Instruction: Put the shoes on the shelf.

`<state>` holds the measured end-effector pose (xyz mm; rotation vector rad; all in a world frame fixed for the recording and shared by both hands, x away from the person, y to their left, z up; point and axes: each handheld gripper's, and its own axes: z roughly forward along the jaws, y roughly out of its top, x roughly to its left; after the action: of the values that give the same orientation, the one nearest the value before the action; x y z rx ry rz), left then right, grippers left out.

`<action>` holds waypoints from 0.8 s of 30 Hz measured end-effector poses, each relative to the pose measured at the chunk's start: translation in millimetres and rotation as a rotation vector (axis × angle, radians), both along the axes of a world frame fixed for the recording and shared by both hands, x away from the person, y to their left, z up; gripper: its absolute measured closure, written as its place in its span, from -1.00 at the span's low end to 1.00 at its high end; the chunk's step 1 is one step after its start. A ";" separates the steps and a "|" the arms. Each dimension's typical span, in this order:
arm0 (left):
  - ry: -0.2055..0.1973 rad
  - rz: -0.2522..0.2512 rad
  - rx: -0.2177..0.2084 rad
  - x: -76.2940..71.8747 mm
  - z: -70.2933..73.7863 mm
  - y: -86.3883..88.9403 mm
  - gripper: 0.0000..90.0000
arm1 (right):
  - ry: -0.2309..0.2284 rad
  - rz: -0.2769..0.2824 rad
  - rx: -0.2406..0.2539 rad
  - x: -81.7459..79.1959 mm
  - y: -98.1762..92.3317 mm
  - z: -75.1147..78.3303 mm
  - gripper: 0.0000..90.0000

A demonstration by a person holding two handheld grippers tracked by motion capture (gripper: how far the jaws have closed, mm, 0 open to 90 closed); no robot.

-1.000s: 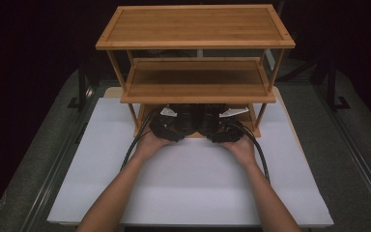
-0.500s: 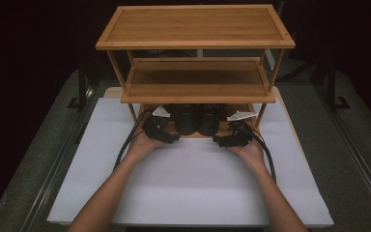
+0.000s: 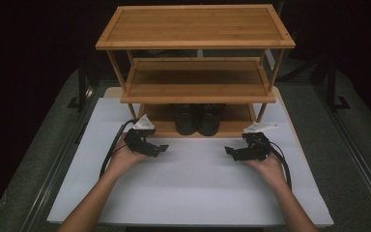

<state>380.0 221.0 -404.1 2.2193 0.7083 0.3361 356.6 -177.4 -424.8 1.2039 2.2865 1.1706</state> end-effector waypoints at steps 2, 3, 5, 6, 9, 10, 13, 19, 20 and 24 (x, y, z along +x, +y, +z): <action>0.005 -0.001 0.007 -10.8 -0.3 7.6 -0.69 | -0.002 -0.004 -0.004 -9.4 -6.4 -1.1 -0.79; 0.004 0.004 0.009 -16.5 -1.5 11.3 -0.70 | -0.001 -0.010 -0.006 -14.5 -9.3 -1.7 -0.80; 0.000 0.008 0.018 -27.1 -4.1 19.8 -0.71 | -0.002 -0.016 -0.011 -24.8 -15.7 -3.1 -0.80; -0.003 0.013 0.027 -32.2 -5.6 24.0 -0.71 | -0.005 -0.021 -0.010 -30.0 -18.9 -4.0 -0.79; 0.005 0.035 0.056 -46.7 -10.4 37.1 -0.77 | -0.010 -0.032 -0.031 -43.6 -28.7 -6.4 -0.83; 0.014 0.042 0.062 -51.2 -11.9 41.8 -0.77 | -0.012 -0.035 -0.040 -47.5 -31.7 -7.2 -0.86; 0.027 0.060 0.073 -65.1 -17.2 54.5 -0.79 | 0.001 -0.043 -0.056 -57.1 -40.6 -10.5 -0.95; 0.040 0.095 0.100 -87.9 -25.3 78.3 -0.92 | 0.018 -0.056 -0.071 -78.3 -57.2 -16.3 -0.95; 0.051 0.101 0.098 -90.7 -26.2 82.3 -0.95 | 0.018 -0.058 -0.070 -82.5 -60.3 -17.2 -0.95; 0.051 0.135 0.098 -103.6 -31.6 98.4 -0.97 | 0.021 -0.079 -0.086 -101.3 -74.2 -21.9 -0.95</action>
<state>276.4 319.5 -435.7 2.2843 0.8893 0.3897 255.2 -251.6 -446.7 1.2677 2.2571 1.0259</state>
